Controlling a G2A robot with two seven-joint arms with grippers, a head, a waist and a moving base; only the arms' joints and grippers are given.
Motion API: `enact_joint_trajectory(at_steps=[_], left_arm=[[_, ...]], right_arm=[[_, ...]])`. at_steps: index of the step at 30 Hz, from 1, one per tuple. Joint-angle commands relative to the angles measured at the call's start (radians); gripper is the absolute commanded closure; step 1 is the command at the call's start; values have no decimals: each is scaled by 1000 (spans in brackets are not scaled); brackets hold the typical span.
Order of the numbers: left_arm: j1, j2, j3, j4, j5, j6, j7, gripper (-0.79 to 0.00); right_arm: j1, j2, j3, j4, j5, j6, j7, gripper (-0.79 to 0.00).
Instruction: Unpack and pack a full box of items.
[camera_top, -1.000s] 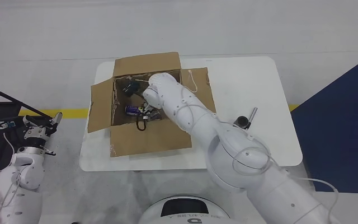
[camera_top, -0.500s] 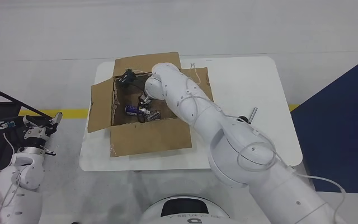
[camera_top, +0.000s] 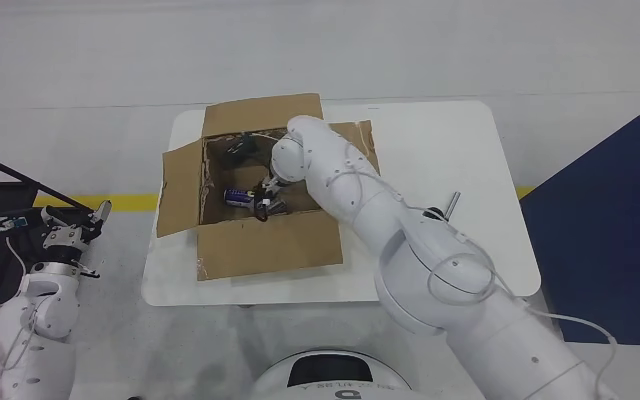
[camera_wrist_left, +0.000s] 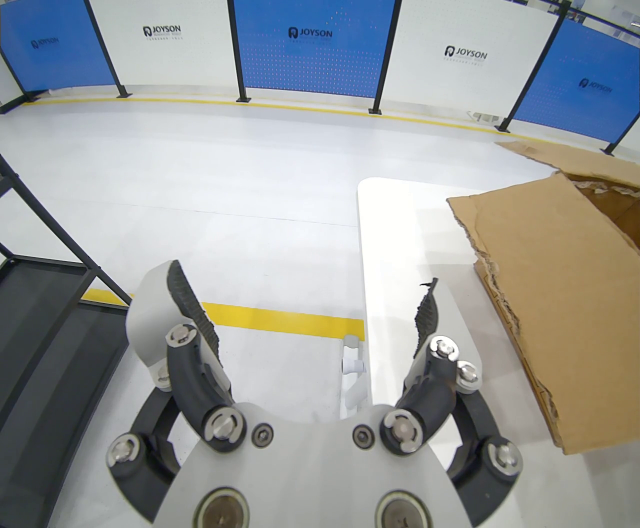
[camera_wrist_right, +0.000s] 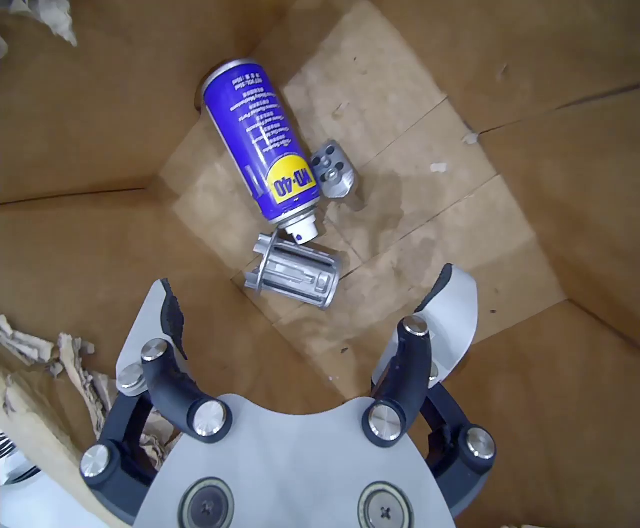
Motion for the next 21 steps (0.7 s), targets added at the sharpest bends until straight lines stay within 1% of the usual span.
enact_joint_trajectory(at_steps=[1, 2, 5, 7, 11, 16, 19, 21], left_arm=[[0, 0, 0, 0, 0, 0, 0, -785], [0, 0, 0, 0, 0, 0, 0, -785], [0, 0, 0, 0, 0, 0, 0, -785], [0, 0, 0, 0, 0, 0, 0, -785], [0, 0, 0, 0, 0, 0, 0, -785], [0, 0, 0, 0, 0, 0, 0, -785], [0, 0, 0, 0, 0, 0, 0, -785], [0, 0, 0, 0, 0, 0, 0, -785]], right_arm=[[-2, 5, 13, 11, 20, 7, 9, -329], [-5, 7, 16, 12, 23, 15, 11, -351], [-28, 7, 11, 6, 6, 69, 12, -345], [-41, 5, 8, -2, -4, 102, 14, -317], [-58, 6, 16, -2, 2, 127, 18, -277], [-74, 6, 17, -3, -11, 188, 4, -308], [-79, 6, 18, -6, -19, 210, -7, -299], [-81, 6, 19, -10, -24, 223, -18, -326]])
